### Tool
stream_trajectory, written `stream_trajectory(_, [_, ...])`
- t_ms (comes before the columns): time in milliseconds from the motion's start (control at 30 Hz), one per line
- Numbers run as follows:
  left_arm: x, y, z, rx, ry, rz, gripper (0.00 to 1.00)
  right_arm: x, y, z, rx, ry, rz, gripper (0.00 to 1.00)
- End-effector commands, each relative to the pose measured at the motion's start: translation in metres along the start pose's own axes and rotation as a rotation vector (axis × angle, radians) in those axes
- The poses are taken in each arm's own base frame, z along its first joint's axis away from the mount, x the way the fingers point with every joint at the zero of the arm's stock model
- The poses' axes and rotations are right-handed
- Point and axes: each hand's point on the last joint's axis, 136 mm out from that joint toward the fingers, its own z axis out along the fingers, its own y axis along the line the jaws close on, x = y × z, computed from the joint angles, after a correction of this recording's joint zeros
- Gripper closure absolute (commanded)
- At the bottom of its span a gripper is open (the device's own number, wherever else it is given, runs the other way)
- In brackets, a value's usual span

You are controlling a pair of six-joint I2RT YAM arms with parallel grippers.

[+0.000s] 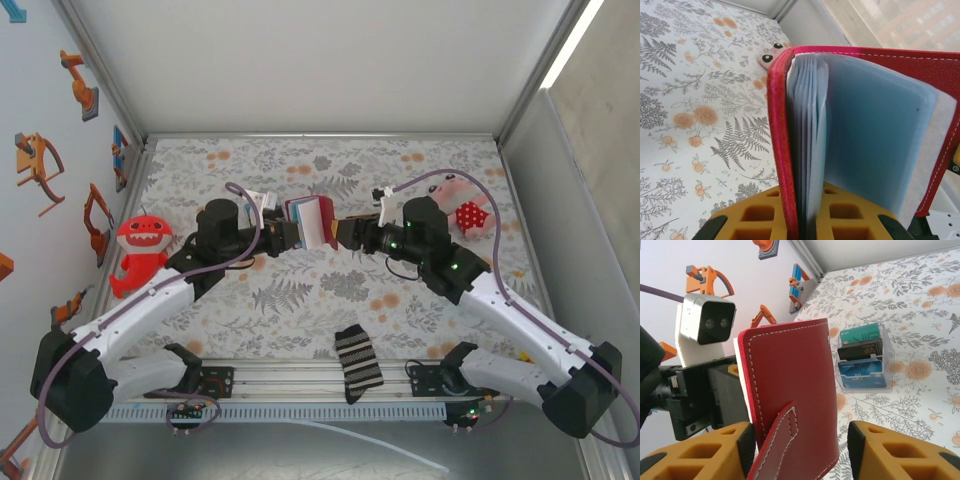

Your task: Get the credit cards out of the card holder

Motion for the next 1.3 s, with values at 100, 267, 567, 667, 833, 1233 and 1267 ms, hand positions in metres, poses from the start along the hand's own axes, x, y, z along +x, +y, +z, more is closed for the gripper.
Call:
stream_trajectory(100, [-0.011,-0.017,-0.005,0.008,0.01,0.036,1.0,0.007,-0.019,0.012,0.077,0.045,-0.012,0.37])
stream_trajectory(267, [-0.012,-0.016,-0.007,-0.014,0.022,0.025,1.0,0.008,-0.023,0.013,0.094,0.046,-0.015,0.35])
stream_trajectory(567, [-0.007,-0.006,-0.009,-0.077,0.049,0.007,1.0,0.009,-0.041,0.0,0.203,0.029,-0.015,0.33])
stream_trajectory(667, [-0.006,0.0,-0.009,-0.111,0.057,-0.009,1.0,0.007,-0.047,-0.008,0.249,0.019,-0.023,0.32])
stream_trajectory(833, [0.001,0.018,-0.01,-0.232,0.095,-0.029,1.0,0.006,-0.07,-0.027,0.407,0.009,-0.029,0.3])
stream_trajectory(1233, [0.034,0.024,0.037,-0.28,0.223,-0.077,1.0,0.013,-0.098,-0.055,0.59,0.012,-0.04,0.31])
stream_trajectory(1267, [0.036,0.024,0.041,-0.282,0.231,-0.077,1.0,0.014,-0.099,-0.057,0.601,0.014,-0.044,0.31])
